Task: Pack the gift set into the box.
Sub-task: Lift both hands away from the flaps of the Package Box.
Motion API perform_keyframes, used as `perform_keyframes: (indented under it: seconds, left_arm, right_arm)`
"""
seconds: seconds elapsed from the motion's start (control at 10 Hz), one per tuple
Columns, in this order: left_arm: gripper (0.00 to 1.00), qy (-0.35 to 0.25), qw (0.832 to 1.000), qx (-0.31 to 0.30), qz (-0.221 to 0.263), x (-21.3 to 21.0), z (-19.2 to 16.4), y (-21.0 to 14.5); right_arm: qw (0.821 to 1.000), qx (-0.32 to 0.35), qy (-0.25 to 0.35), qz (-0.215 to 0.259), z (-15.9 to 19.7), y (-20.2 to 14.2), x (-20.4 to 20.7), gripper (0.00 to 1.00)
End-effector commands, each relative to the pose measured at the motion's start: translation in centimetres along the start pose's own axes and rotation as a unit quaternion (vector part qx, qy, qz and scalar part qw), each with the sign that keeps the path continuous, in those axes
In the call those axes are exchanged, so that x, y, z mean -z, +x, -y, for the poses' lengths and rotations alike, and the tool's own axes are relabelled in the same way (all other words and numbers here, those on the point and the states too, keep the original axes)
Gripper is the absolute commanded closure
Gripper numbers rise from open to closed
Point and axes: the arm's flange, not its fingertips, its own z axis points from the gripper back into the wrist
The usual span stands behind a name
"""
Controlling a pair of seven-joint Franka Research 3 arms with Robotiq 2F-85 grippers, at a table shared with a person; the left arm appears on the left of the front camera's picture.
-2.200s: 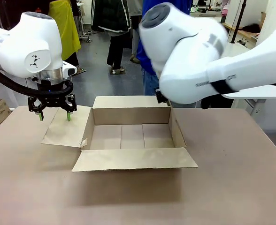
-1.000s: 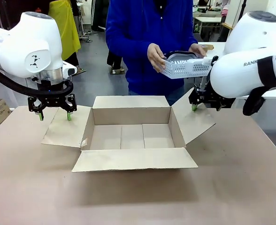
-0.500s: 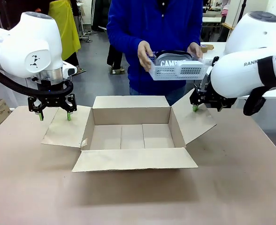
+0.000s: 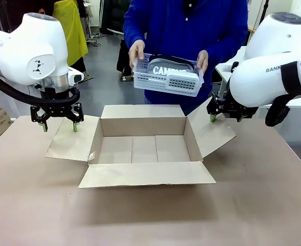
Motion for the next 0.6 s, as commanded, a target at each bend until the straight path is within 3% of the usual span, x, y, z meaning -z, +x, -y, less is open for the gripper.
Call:
perform_keyframes:
  seconds: [0.0,0.5]
  left_arm:
    - [0.00,0.008,1.000,-0.007,0.006,-0.07,-0.04,-0.06]
    - [0.00,0.008,1.000,-0.007,0.006,-0.07,-0.04,-0.06]
  right_arm:
    - [1.000,0.009,-0.015,0.004,-0.20,0.10,-0.13,0.00]
    - [1.000,0.009,-0.015,0.004,-0.20,0.10,-0.13,0.00]
